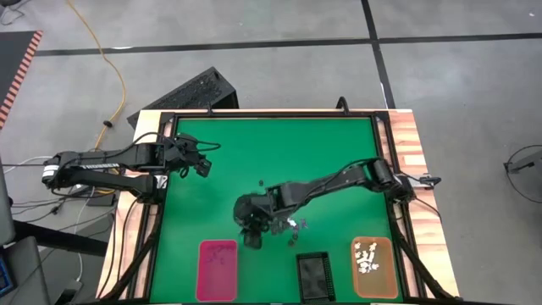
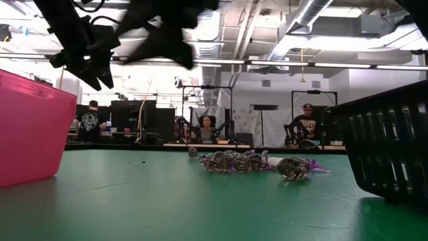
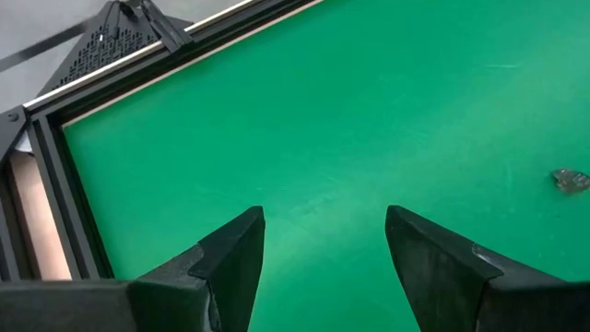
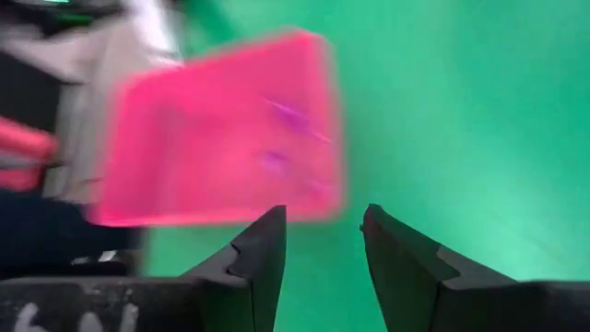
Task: Sort Halloween decoration
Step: Put the violet witch hat toy into the red organizing bin
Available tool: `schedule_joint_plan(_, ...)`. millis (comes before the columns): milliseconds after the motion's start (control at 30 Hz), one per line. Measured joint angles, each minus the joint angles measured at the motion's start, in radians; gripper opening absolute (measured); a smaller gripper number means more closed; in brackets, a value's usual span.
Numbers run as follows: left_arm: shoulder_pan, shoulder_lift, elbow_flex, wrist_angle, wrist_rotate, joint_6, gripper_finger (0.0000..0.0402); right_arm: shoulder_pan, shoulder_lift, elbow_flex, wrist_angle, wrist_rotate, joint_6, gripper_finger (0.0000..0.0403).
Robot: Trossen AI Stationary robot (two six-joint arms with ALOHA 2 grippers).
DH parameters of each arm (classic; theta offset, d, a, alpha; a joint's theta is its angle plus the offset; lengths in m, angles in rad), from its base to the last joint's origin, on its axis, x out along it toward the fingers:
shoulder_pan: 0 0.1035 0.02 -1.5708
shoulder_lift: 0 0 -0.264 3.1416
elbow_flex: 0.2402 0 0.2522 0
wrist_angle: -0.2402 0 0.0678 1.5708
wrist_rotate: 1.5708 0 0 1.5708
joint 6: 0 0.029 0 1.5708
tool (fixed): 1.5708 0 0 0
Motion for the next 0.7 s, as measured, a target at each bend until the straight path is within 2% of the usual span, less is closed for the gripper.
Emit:
schedule_joint_plan(67, 0.000, 0.000, 0.000, 0.000, 0.000, 0.000, 0.0219, -0.010, -0.017, -0.001, -0.191, 0.067, 0.055, 0.0168)
schedule_joint_plan(200, 0.000, 0.000, 0.000, 0.001, -0.001, 0.000, 0.0219, -0.027, -0.011, -0.005, -0.419, 0.077, 0.153, 0.0163)
schedule_joint_plan(300, 0.000, 0.000, 0.000, 0.001, 0.000, 0.004, 0.0219, -0.042, 0.011, -0.003, -0.419, 0.057, 0.162, 0.0165)
schedule_joint_plan(433, 0.000, 0.000, 0.000, 0.002, -0.001, 0.005, 0.0219, -0.062, 0.038, -0.004, -0.369, 0.098, 0.185, 0.0172)
schedule_joint_plan(700, 0.000, 0.000, 0.000, 0.001, 0.004, 0.008, 0.0219, -0.083, 0.110, -0.004, -0.412, 0.110, 0.183, 0.0172)
